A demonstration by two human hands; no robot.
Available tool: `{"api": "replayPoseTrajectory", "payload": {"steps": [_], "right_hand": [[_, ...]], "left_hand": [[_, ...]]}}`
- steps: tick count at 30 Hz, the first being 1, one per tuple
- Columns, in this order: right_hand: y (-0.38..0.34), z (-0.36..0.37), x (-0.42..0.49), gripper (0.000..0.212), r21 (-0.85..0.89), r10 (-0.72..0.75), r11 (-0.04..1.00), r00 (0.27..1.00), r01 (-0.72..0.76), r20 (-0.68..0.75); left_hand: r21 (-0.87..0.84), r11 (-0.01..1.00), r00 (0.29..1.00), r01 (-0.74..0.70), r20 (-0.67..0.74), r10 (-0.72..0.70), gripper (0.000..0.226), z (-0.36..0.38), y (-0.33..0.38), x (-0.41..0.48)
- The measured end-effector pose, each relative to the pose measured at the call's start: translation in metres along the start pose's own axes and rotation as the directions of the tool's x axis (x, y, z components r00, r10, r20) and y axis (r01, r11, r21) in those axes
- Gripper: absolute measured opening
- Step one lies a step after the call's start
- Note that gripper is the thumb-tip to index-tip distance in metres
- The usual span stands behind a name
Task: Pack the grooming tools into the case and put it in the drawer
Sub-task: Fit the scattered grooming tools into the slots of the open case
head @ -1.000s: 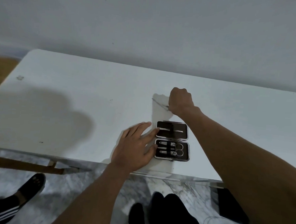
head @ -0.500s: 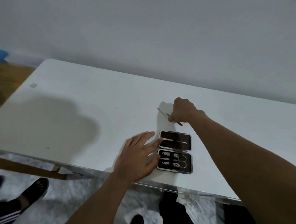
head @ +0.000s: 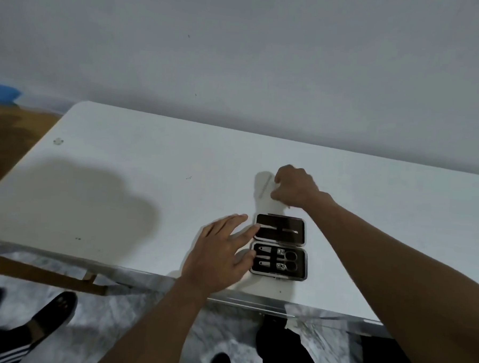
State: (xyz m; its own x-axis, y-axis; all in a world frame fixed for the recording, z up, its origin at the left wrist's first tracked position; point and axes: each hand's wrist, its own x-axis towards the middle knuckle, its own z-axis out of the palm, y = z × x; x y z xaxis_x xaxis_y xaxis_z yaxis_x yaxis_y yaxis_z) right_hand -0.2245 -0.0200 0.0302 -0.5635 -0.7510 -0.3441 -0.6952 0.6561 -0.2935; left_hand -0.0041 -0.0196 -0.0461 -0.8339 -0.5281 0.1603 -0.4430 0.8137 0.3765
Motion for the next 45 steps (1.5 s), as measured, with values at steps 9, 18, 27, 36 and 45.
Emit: {"api": "replayPoseTrajectory", "payload": {"steps": [9,18,27,36,45], "right_hand": [[0.054,-0.008,-0.069,0.015,0.770,0.191,0.630,0.981,-0.101,-0.027],[0.085,0.029,-0.102,0.007,0.339,0.086,0.941,0.950,0.021,-0.299],[0.087,0.033,-0.102,0.020,-0.073,-0.161,0.987,0.926,0.145,-0.341],[0.081,0.020,-0.091,0.011,-0.209,-0.199,0.964,0.965,0.162,-0.171],[0.079,0.022,-0.086,0.016,-0.212,-0.242,0.954,0.962,0.212,-0.128]], "left_hand": [[0.019,1.000,0.999,-0.015,0.038,0.014,0.053,0.006,-0.005,0.000],[0.048,0.998,0.997,-0.042,0.061,0.039,0.057,0.007,-0.006,0.000],[0.090,0.991,0.992,-0.103,0.076,0.097,0.055,0.007,-0.013,0.001],[0.100,0.991,0.994,-0.091,0.075,0.084,0.052,0.007,-0.013,0.002],[0.108,0.990,0.994,-0.092,0.073,0.084,0.052,0.007,-0.014,0.002]]}}
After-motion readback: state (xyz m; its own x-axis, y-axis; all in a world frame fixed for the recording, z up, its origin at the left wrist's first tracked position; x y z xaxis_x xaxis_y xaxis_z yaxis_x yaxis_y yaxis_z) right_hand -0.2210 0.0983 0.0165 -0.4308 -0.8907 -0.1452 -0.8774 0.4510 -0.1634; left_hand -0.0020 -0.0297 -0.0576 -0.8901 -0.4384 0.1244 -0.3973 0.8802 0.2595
